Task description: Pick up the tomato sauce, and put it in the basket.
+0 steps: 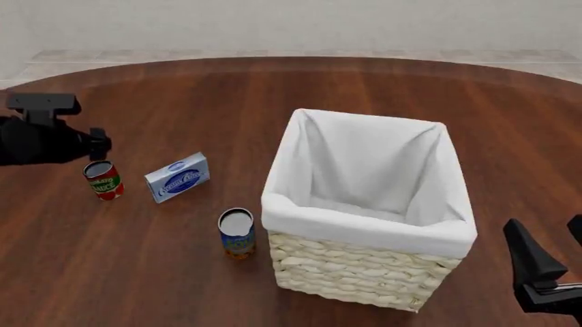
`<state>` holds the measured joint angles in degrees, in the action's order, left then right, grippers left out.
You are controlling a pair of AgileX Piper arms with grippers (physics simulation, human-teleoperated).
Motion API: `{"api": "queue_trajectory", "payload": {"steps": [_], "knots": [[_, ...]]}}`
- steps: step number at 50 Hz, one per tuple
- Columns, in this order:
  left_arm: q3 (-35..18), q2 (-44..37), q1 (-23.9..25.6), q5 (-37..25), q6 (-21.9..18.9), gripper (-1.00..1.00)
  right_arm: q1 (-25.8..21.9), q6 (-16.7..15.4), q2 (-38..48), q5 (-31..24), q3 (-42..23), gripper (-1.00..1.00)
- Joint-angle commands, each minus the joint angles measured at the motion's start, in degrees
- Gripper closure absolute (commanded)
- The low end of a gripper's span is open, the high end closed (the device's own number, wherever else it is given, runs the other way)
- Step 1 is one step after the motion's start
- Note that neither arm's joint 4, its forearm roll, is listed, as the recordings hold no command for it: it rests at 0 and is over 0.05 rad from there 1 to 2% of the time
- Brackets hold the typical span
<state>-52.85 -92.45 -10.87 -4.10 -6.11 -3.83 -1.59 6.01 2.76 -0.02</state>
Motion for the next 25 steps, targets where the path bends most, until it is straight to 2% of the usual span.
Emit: {"api": "queue_trajectory", "payload": {"steps": [1,25], "knots": [[0.7,-2.1,-0.2,1.7,0.1,-1.0,0.0,-0.3,1.2,1.1,0.0,-1.0],[2.1,-5.8,0.2,5.9,1.7,-1.0,-0.1,-0.3,1.5,1.3,0.0,-1.0]]}}
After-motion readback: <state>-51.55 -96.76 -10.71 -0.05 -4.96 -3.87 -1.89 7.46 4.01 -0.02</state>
